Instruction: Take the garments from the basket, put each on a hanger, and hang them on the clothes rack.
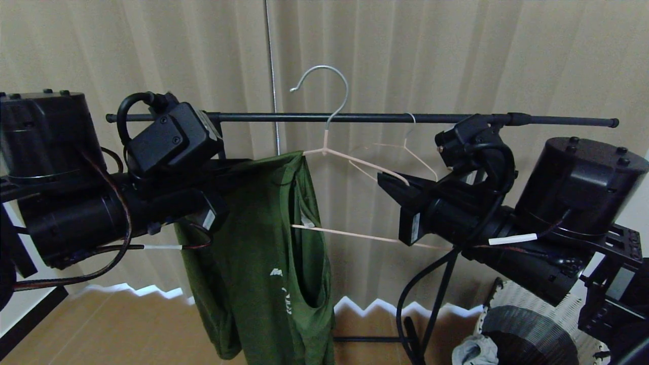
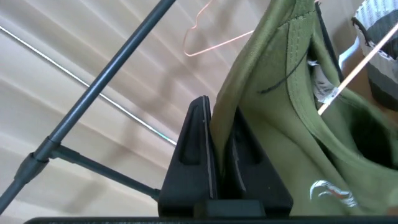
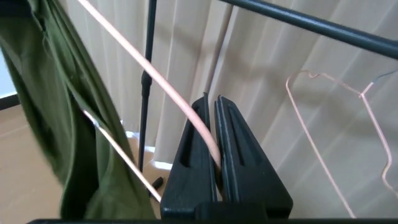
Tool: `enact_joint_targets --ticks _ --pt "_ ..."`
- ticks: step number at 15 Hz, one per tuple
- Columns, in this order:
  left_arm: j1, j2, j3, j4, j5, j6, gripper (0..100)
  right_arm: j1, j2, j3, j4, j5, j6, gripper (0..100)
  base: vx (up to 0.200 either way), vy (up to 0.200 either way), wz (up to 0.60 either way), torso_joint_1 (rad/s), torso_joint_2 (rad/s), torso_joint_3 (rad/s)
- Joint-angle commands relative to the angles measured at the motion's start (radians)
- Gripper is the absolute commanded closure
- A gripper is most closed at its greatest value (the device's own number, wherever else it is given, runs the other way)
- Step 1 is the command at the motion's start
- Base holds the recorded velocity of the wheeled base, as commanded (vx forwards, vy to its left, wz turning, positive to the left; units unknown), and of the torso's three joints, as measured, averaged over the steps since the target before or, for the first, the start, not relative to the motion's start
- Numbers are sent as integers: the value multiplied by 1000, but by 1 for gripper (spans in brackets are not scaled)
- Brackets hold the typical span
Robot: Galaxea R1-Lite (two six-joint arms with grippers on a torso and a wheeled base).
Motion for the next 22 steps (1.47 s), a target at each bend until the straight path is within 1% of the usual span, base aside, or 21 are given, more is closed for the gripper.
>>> enact_joint_targets --ticks 1,3,5,6,7,10,11,12,13,15,18,19,22 --pt "0 -3 7 -1 0 1 100 1 -1 -2 0 0 0 100 0 0 0 0 0 0" --pt "0 -12 38 -13 14 2 100 1 -1 -2 0 0 0 100 0 0 0 0 0 0" --pt "-1 -15 39 -15 20 2 100 1 -1 1 0 0 -2 100 0 0 0 0 0 0" --pt "-1 -15 38 -15 34 2 100 1 0 1 0 0 -3 0 0 0 0 0 0 0" --pt "-1 -14 35 -15 65 1 100 3 0 -1 1 -2 -3 0 0 0 0 0 0 0" --pt "2 -11 38 -15 203 1 100 1 -1 -2 -2 -5 -26 0 0 0 0 0 0 0" --pt "2 -11 36 -15 269 1 100 3 -1 2 -30 -3 -28 0 0 0 0 0 0 0" --pt "0 -9 35 -15 312 -1 100 3 2 7 -53 -3 -31 0 0 0 0 0 0 0" --pt "0 -5 27 -16 388 -7 100 4 9 16 -68 -3 -46 0 0 0 0 0 0 0" --pt "-1 -3 21 -29 405 -38 100 16 23 36 -69 -2 -52 0 0 0 0 0 0 0" --pt "-6 15 1 -55 436 -121 100 62 40 39 -63 0 -51 0 0 0 0 0 0 0" --pt "-12 29 -11 -79 450 -171 100 87 65 39 -68 0 -51 0 0 0 0 0 0 0" --pt "-20 49 -26 -137 468 -230 100 101 108 31 -73 0 -48 0 0 0 0 0 0 0"
